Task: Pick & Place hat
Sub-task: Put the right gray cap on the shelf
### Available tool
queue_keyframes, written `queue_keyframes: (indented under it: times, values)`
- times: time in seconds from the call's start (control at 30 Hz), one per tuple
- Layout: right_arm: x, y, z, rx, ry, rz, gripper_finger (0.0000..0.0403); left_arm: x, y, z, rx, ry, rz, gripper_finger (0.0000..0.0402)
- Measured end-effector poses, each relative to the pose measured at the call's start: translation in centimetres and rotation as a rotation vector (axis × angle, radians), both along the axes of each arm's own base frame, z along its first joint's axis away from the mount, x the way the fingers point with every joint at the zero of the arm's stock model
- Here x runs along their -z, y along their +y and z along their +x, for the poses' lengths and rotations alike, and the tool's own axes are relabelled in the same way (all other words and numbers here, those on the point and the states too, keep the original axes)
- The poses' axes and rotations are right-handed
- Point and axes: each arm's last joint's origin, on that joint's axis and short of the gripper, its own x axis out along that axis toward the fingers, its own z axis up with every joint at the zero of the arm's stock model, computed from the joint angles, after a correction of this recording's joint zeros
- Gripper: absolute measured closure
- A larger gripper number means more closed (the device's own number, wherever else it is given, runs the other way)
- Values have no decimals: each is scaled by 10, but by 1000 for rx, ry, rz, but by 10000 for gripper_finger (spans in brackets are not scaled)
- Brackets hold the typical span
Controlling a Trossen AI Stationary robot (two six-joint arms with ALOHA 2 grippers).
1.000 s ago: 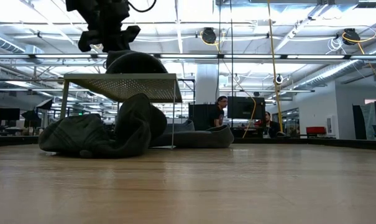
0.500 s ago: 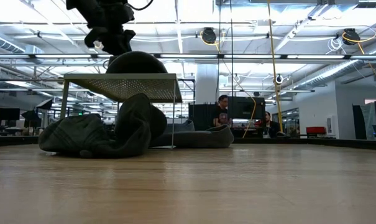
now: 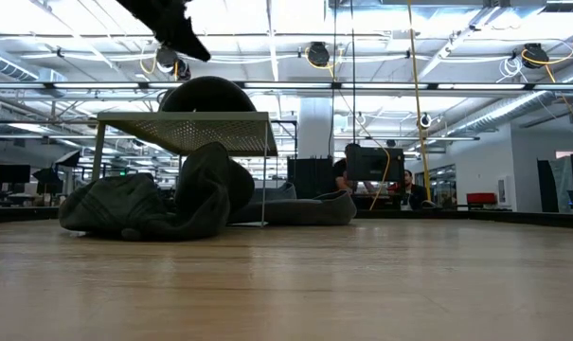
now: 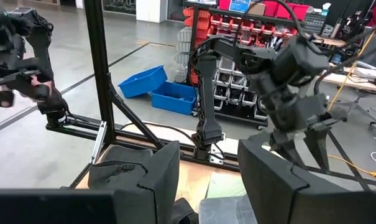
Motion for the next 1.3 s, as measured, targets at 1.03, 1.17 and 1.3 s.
queue_keyframes:
  times: [1.03, 1.17, 1.3]
  values:
    - [91, -17, 19, 311, 54, 94, 248, 20, -85, 68, -291, -396, -912, 238]
    - [75, -17, 0, 396, -15, 10, 248, 32, -93, 83, -336, -375, -958, 238]
    - [65, -15, -14, 412, -50, -39, 248, 45, -103, 95, -375, -348, -998, 238]
